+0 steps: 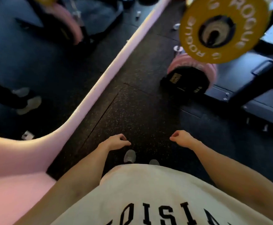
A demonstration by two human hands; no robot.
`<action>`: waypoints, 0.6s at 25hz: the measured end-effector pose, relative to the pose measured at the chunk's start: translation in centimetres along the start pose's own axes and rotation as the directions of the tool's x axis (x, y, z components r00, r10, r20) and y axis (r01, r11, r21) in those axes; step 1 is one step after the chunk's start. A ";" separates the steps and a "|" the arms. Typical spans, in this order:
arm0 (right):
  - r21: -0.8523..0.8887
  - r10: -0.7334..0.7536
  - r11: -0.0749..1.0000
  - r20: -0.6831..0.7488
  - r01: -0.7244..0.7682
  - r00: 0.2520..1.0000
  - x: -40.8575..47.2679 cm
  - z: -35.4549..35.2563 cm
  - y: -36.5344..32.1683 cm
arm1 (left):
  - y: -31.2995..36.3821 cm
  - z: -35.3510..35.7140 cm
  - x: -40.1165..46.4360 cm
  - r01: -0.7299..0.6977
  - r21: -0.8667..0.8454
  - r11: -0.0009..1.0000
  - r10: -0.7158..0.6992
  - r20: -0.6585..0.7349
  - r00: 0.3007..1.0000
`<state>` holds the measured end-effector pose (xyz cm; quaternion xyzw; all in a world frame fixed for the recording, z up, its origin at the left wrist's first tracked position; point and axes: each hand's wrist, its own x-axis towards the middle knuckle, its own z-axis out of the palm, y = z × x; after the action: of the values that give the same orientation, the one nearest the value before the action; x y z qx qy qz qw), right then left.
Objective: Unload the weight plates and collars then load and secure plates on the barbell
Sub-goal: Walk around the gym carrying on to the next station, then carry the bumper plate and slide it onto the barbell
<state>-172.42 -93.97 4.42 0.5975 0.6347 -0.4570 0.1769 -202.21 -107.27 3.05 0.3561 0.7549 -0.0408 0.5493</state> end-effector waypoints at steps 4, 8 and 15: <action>0.162 0.159 0.976 -0.066 -0.147 0.985 -1.5 1.7 1.0 | 2.8 -3.7 4.0 -0.103 0.196 0.975 0.082 0.112 0.990; 0.302 0.294 0.916 -0.058 -0.264 0.954 -2.7 4.4 1.9 | 4.9 -5.3 6.2 -0.180 0.318 0.931 0.129 0.174 0.976; 0.440 0.315 0.872 -0.165 -0.216 0.934 -2.1 -3.2 1.9 | 16.1 -11.3 7.5 -0.270 0.333 0.903 0.231 0.152 0.961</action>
<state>-169.20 -92.91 7.03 0.7524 0.4506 -0.4793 0.0324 -202.94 -86.51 6.37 0.5397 0.6522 -0.1232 0.5179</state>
